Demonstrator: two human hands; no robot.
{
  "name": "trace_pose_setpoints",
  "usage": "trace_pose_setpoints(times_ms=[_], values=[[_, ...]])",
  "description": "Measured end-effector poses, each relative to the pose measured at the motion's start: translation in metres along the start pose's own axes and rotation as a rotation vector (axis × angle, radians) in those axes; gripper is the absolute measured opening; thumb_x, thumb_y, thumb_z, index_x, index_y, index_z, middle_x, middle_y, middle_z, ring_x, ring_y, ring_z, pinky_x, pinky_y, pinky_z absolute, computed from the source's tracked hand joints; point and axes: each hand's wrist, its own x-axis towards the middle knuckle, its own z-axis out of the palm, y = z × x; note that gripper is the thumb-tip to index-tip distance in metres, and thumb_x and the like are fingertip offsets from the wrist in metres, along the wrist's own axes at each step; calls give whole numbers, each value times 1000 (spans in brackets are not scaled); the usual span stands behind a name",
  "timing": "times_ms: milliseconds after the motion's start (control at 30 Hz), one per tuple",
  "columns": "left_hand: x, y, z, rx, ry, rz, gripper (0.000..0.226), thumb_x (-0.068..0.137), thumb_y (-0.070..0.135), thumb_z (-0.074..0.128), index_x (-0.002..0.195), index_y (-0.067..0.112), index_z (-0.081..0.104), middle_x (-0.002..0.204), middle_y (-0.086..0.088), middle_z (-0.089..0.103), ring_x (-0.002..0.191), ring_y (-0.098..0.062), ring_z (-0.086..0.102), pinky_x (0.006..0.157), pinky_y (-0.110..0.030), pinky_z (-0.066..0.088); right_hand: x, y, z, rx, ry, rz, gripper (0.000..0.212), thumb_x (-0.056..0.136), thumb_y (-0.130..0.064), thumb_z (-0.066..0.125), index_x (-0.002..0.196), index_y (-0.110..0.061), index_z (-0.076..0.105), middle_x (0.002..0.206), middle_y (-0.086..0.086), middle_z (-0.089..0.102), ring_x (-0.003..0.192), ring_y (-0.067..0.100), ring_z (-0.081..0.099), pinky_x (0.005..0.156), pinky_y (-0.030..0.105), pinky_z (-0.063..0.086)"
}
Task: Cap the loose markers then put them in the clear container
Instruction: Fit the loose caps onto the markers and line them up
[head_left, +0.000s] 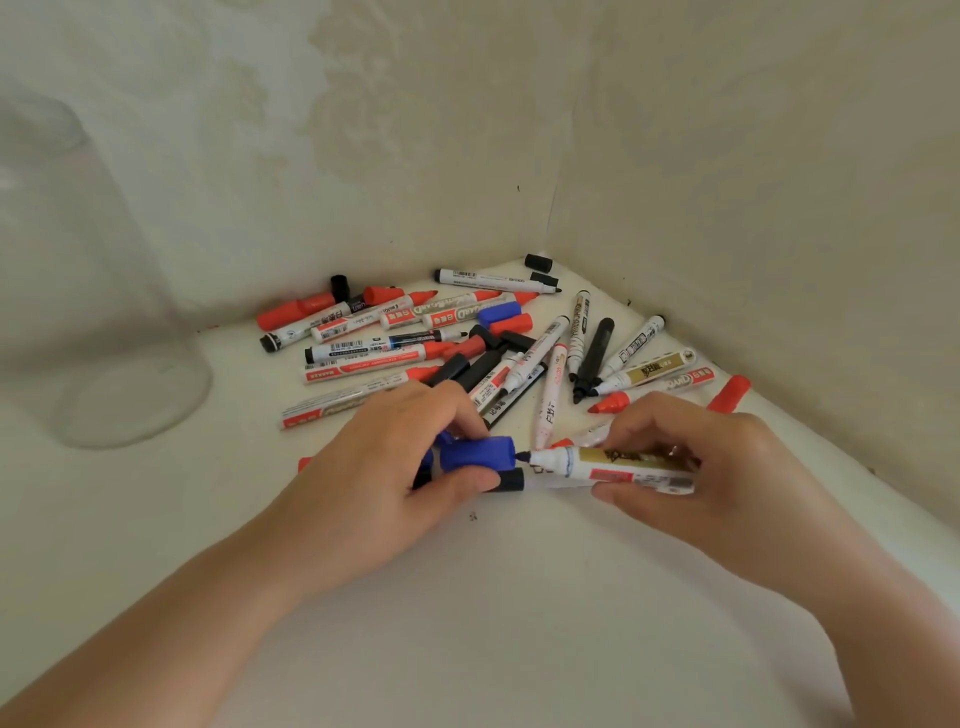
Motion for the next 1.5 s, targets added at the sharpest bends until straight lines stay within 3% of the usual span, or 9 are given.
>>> trace_pose_setpoints(times_ms=[133, 334, 467, 634, 867, 1067, 1167, 1367, 1501], values=[[0, 3, -1, -31, -2, -23, 20, 76, 35, 68, 83, 38, 50, 84, 20, 57, 85, -2, 54, 68, -19, 43, 1, 0, -1, 2, -2, -24, 24, 66, -35, 73, 83, -36, 56, 80, -17, 65, 68, 7, 60, 55, 15, 44], [0, 4, -1, -48, -32, 17, 27, 68, 52, 61, 87, 37, 48, 93, 17, 57, 85, -4, 54, 72, -19, 42, 2, -2, 2, -4, -37, -46, 25, 66, -35, 72, 86, -37, 57, 85, -20, 64, 70, 3, 60, 56, 12, 43], [0, 10, 2, -69, -88, 28, 28, 70, 45, 72, 86, 40, 48, 87, 27, 55, 75, 9, 50, 67, -4, 36, 3, -5, 4, -35, -41, -89, 26, 66, -38, 70, 88, -38, 57, 86, -19, 63, 68, 4, 58, 54, 14, 43], [-3, 11, 9, -70, -120, 79, 20, 83, 52, 52, 92, 36, 46, 75, 30, 51, 70, 11, 49, 62, -4, 35, 2, -10, 12, 39, -70, -98, 21, 69, -42, 71, 86, -34, 61, 80, -15, 65, 62, 4, 58, 51, 10, 40], [-8, 11, 16, 10, -128, 198, 36, 85, 63, 22, 94, 31, 35, 79, 11, 53, 71, -12, 49, 66, -24, 40, 1, -10, 13, 333, -182, 81, 18, 68, -39, 72, 80, -30, 63, 70, -5, 69, 53, 11, 51, 49, 16, 37], [-8, 13, 19, 1, -135, 192, 22, 85, 51, 30, 94, 32, 34, 80, 13, 51, 71, -12, 50, 64, -29, 41, 2, -12, 14, 280, -186, 53, 18, 70, -40, 71, 79, -29, 61, 65, -5, 65, 50, 2, 46, 47, 11, 33], [-3, 16, 16, -54, -143, 182, 20, 83, 53, 37, 95, 37, 39, 82, 20, 51, 76, -4, 51, 66, -18, 41, 3, -11, 4, 165, -195, 57, 23, 62, -47, 67, 79, -33, 60, 68, -18, 64, 60, 3, 52, 52, 11, 37], [6, -8, -17, -86, 245, -122, 3, 88, 40, 48, 86, 38, 50, 86, 13, 58, 82, -6, 53, 65, -14, 41, 4, 1, -3, -127, -371, 70, 22, 61, -50, 74, 72, -43, 56, 98, -34, 47, 89, -2, 45, 68, 11, 37], [9, -13, -25, 5, 309, -195, 11, 85, 31, 49, 77, 39, 49, 78, 18, 58, 82, -3, 51, 61, -9, 39, 4, 4, -2, -98, -335, 59, 33, 55, -56, 72, 83, -52, 55, 107, -35, 43, 97, -5, 42, 75, 6, 34]])
